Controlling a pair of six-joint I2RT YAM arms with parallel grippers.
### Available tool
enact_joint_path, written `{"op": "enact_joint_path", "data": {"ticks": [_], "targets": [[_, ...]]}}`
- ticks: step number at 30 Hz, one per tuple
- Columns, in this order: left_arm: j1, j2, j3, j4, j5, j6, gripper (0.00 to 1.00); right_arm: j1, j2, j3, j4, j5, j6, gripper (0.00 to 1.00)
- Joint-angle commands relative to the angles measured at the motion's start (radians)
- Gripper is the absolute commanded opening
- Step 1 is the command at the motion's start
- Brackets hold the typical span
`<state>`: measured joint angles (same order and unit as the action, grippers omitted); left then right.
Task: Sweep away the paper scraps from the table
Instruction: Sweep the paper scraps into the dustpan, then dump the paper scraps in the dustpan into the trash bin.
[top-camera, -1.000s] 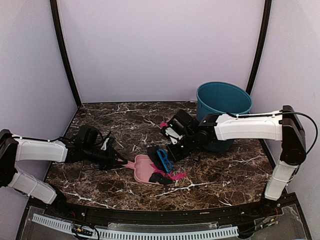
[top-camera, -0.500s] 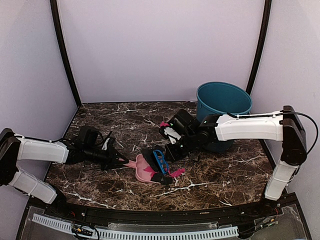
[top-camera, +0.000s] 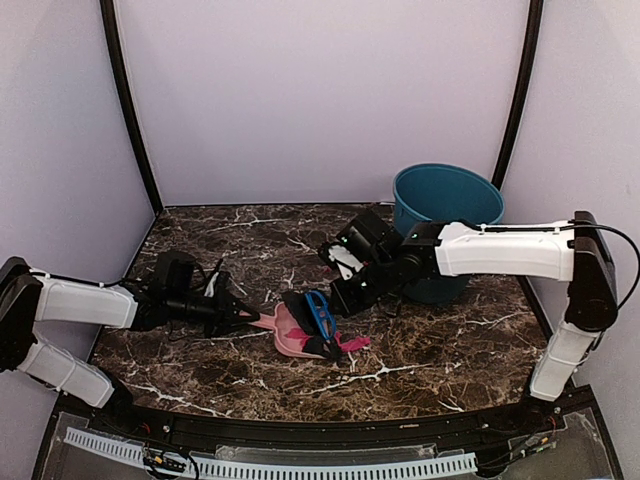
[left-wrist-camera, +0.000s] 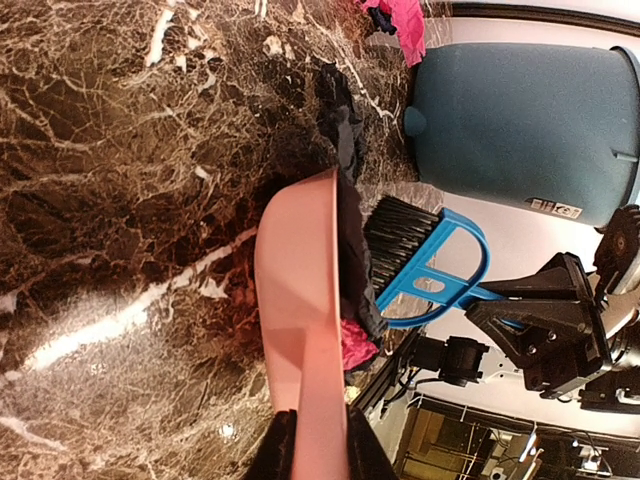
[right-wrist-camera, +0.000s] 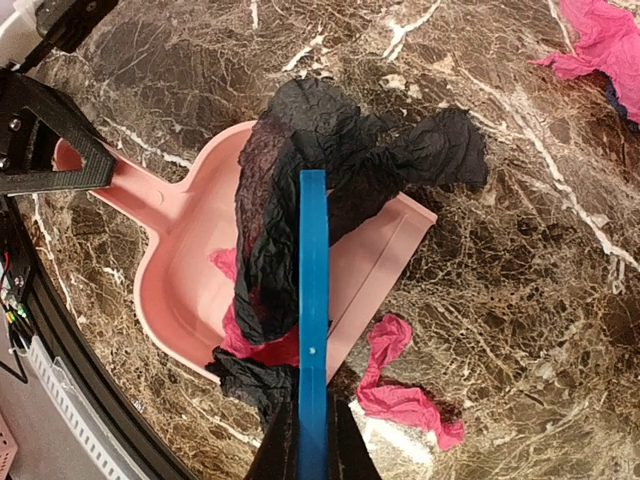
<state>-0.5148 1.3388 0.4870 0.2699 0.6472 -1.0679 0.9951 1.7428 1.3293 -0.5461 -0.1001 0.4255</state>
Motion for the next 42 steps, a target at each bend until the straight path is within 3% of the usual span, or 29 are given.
{"op": "enact_joint_path", "data": {"ticks": [1,12,26,42], "targets": [[-0.004,-0.035,-0.025,0.089,0.027,-0.037,0.00,0.009,-0.051,0.048,-0.018,0.030,0.004,0.00],[-0.004,-0.082,-0.021,0.141,0.027,-0.064,0.00,0.009,-0.091,0.089,-0.029,0.047,0.003,0.00],[-0.004,-0.115,-0.022,0.217,0.019,-0.104,0.00,0.008,-0.145,0.199,-0.130,0.197,0.007,0.00],[-0.004,-0.130,0.031,0.211,0.010,-0.104,0.00,0.007,-0.279,0.200,-0.168,0.318,0.029,0.00]]}}
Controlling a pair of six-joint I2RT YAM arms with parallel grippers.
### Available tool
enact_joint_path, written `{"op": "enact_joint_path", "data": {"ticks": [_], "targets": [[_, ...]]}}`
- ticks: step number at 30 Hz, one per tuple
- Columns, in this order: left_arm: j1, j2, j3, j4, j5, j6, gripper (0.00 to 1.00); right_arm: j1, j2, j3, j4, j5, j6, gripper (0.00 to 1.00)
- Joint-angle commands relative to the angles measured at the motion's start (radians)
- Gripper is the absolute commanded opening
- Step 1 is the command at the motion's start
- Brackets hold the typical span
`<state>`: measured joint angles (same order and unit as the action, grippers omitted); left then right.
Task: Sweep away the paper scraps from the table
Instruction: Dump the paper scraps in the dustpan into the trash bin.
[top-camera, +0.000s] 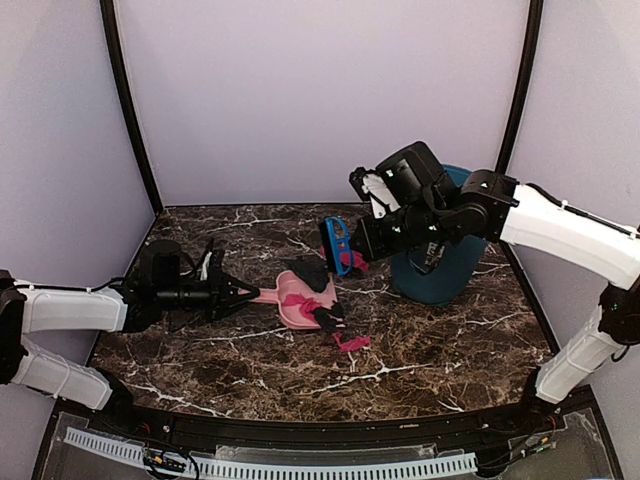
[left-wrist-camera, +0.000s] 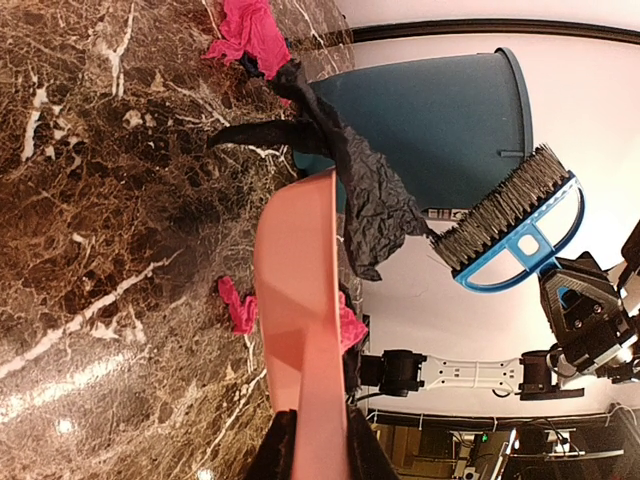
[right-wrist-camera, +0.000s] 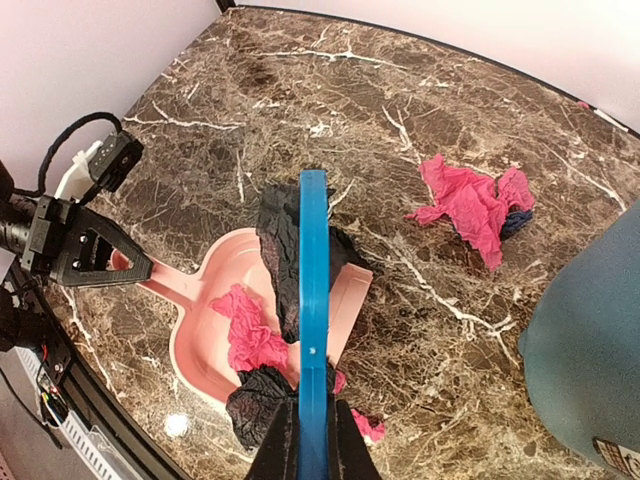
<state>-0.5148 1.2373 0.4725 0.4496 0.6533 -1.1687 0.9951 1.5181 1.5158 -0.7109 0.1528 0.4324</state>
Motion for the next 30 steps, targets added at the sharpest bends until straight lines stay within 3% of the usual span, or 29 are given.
{"op": "enact_joint_path", "data": {"ticks": [1,12,17,30], "targets": [[-0.004,-0.030,0.051,0.021,0.001,-0.002,0.00,0.005,-0.064,0.008,-0.009,0.079,0.026,0.00],[-0.004,-0.034,0.117,-0.022,-0.007,0.014,0.00,0.004,-0.219,-0.108,0.007,-0.029,0.019,0.00],[-0.004,-0.041,0.158,-0.044,-0.009,0.015,0.00,0.004,-0.263,-0.146,-0.042,0.064,0.050,0.00],[-0.004,-0.021,0.199,-0.034,-0.018,0.006,0.00,-0.003,-0.346,-0.244,-0.058,0.081,0.077,0.00]]}}
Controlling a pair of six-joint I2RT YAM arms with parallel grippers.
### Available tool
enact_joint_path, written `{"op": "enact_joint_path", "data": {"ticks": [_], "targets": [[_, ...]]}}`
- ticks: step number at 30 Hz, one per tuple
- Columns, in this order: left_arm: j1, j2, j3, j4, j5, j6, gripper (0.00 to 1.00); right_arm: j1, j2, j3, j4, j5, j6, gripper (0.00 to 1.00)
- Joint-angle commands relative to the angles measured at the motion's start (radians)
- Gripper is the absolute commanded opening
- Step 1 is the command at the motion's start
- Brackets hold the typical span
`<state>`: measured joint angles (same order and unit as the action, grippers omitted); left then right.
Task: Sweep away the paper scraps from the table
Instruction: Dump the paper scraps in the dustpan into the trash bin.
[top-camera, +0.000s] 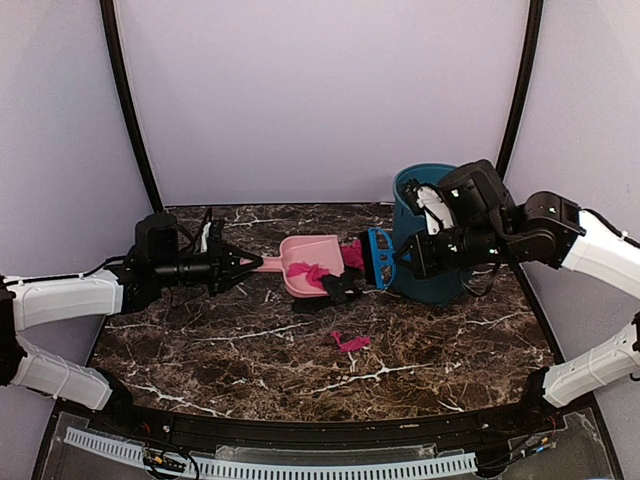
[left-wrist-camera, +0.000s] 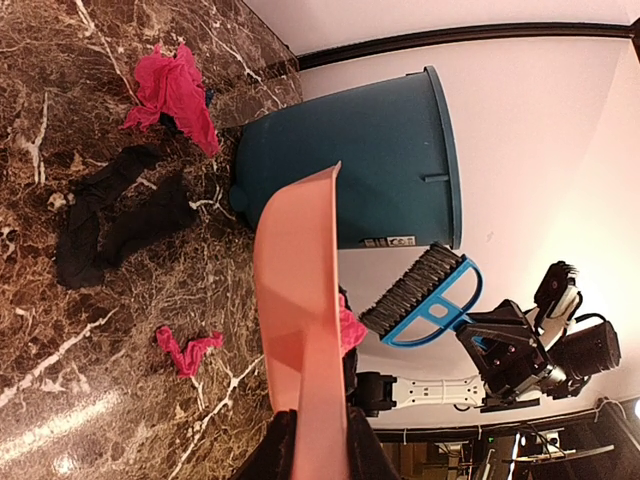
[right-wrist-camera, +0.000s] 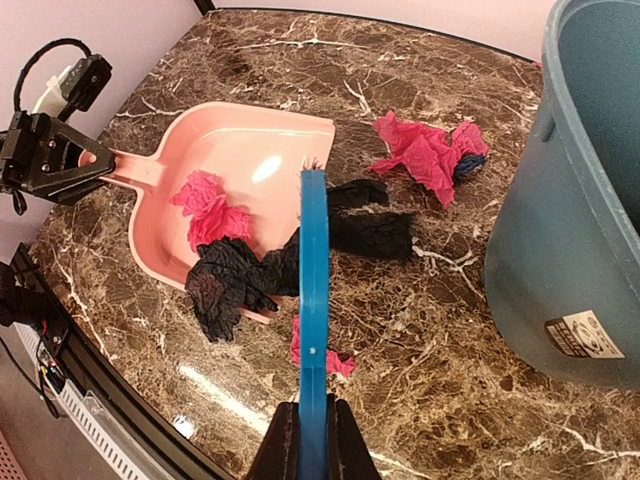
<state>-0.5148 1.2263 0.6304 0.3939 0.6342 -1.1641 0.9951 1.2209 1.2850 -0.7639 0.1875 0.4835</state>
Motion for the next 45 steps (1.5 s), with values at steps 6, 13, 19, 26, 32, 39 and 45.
{"op": "enact_joint_path", "data": {"ticks": [6,13,19,26,32,39,45], "targets": [[-0.004,-0.011,0.082,0.009,-0.001,-0.009,0.00,-0.007,-0.084,-0.075,-0.038,0.096,0.055,0.00],[-0.005,-0.018,0.161,-0.049,-0.018,-0.003,0.00,-0.010,-0.164,-0.201,0.022,-0.019,0.048,0.00],[-0.015,0.004,0.225,-0.076,-0.038,-0.013,0.00,-0.009,-0.200,-0.300,0.045,-0.047,0.070,0.00],[-0.048,0.044,0.300,-0.077,-0.087,-0.060,0.00,-0.010,-0.214,-0.385,0.107,-0.096,0.074,0.00],[-0.083,0.088,0.394,-0.084,-0.130,-0.084,0.00,-0.010,-0.224,-0.444,0.143,-0.117,0.080,0.00],[-0.121,0.182,0.517,-0.083,-0.147,-0.115,0.00,-0.010,-0.228,-0.496,0.192,-0.148,0.084,0.00],[-0.164,0.282,0.654,-0.096,-0.168,-0.121,0.00,-0.009,-0.244,-0.506,0.204,-0.159,0.081,0.00]]}}
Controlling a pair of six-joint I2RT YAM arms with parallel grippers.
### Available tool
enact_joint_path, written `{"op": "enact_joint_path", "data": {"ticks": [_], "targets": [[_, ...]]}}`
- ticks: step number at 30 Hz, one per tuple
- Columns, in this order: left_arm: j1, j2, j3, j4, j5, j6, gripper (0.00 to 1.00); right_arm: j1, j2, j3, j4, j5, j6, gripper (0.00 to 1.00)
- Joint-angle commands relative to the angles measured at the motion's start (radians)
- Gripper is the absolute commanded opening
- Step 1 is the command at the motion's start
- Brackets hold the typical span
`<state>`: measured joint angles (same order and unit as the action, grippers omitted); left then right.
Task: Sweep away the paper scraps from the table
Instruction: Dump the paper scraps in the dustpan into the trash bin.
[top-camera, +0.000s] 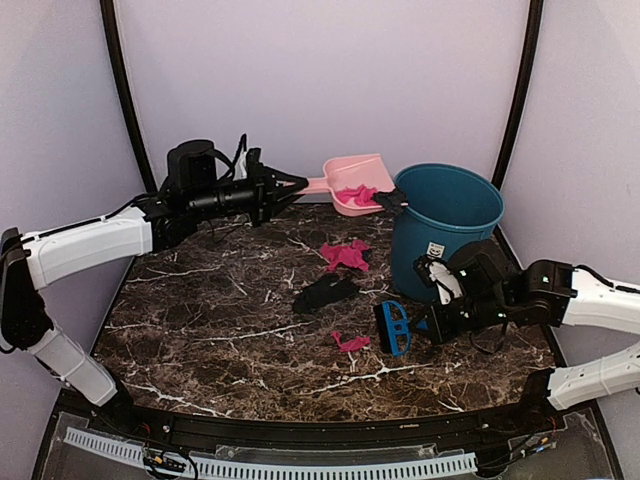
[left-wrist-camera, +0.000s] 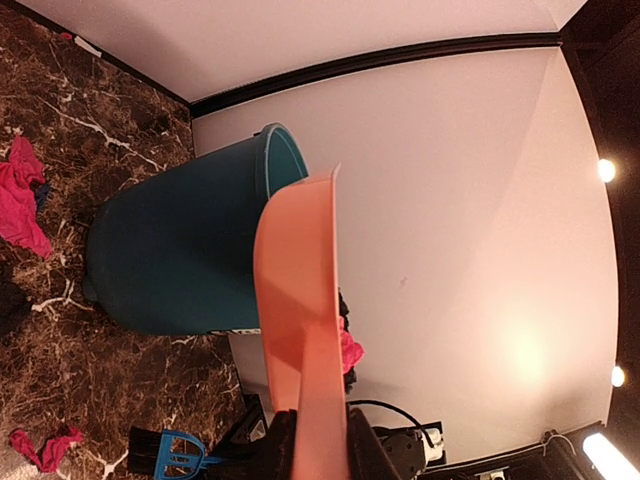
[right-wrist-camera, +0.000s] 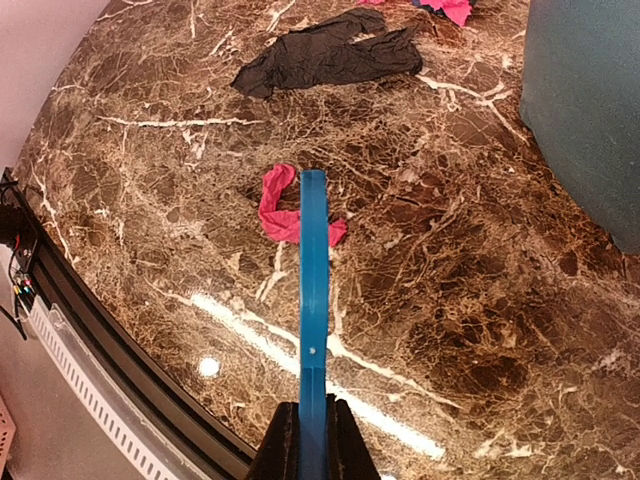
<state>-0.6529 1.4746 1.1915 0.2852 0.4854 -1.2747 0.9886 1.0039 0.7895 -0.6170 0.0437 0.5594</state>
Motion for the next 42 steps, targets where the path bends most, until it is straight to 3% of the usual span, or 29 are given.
{"op": "enact_joint_path", "data": {"ticks": [1,10,16,21,35,42], "targets": [[-0.035,0.059,0.129,0.011,-0.020,-0.010,0.00,-0.003,-0.030,-0.011,0.058,-0.017,0.006,0.00],[-0.061,0.312,0.442,-0.016,0.000,0.009,0.00,-0.002,-0.034,-0.013,0.064,-0.021,0.000,0.00],[-0.093,0.509,0.729,-0.140,-0.002,0.149,0.00,-0.002,-0.041,-0.017,0.069,-0.024,0.003,0.00],[-0.101,0.619,0.871,-0.179,0.002,0.283,0.00,-0.001,-0.040,-0.018,0.070,-0.023,0.003,0.00],[-0.132,0.663,0.943,-0.177,-0.086,0.659,0.00,-0.002,-0.035,-0.016,0.071,-0.015,0.002,0.00],[-0.163,0.662,0.955,-0.169,-0.122,0.920,0.00,-0.001,-0.047,-0.019,0.074,-0.011,0.001,0.00]]}}
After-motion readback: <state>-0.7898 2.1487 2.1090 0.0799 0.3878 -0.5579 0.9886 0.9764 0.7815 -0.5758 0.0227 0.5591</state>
